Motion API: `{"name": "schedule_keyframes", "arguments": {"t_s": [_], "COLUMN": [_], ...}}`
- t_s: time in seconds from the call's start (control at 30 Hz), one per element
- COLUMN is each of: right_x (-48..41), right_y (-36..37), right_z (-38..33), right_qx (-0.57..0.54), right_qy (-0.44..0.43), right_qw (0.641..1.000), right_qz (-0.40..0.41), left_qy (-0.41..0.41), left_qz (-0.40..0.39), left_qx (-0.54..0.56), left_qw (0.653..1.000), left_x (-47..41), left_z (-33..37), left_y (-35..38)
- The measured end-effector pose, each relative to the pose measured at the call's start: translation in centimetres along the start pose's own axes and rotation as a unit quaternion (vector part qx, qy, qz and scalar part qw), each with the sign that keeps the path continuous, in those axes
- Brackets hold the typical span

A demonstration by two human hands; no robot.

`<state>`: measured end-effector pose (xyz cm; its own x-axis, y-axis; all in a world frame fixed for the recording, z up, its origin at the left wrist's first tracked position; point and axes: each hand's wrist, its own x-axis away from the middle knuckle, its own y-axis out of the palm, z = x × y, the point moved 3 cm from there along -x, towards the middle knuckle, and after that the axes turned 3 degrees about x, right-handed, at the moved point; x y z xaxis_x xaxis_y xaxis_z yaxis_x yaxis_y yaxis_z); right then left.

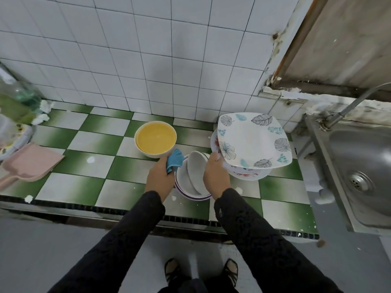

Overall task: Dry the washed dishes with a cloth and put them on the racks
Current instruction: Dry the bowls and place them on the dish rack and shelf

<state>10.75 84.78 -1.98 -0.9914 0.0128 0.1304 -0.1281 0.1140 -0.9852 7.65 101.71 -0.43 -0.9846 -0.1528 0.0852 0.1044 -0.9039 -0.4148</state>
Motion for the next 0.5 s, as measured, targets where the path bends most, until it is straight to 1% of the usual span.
{"name": "schedule_keyframes", "arguments": {"t_s": [0.1, 0.17, 0.33, 0.43, 0.5], "right_x": [0.8, 1.1, 1.6, 2.4, 2.8], "right_y": [0.0, 0.2, -0.5, -0.9, -1.1], "right_z": [-0.4, -0.5, -0.3, -0.2, 0.2], "right_qx": [0.069, 0.081, 0.018, -0.019, -0.044], "right_qy": [-0.032, -0.058, -0.087, -0.098, -0.101], "right_qw": [0.997, 0.995, 0.996, 0.995, 0.992], "right_qz": [0.012, 0.024, 0.016, 0.029, 0.056], "left_qy": [0.01, 0.012, -0.013, -0.014, -0.014], "left_qz": [0.014, 0.016, 0.01, 0.014, 0.022], "left_qx": [-0.003, 0.005, 0.01, 0.007, 0.006], "left_qw": [1.0, 1.0, 1.0, 1.0, 1.0], "left_x": [0.2, 0.3, 0.3, 0.4, 0.4], "left_z": [0.4, 0.3, -0.5, -0.5, -0.5], "left_y": [-0.4, -0.7, -0.8, -0.7, -0.6]}}
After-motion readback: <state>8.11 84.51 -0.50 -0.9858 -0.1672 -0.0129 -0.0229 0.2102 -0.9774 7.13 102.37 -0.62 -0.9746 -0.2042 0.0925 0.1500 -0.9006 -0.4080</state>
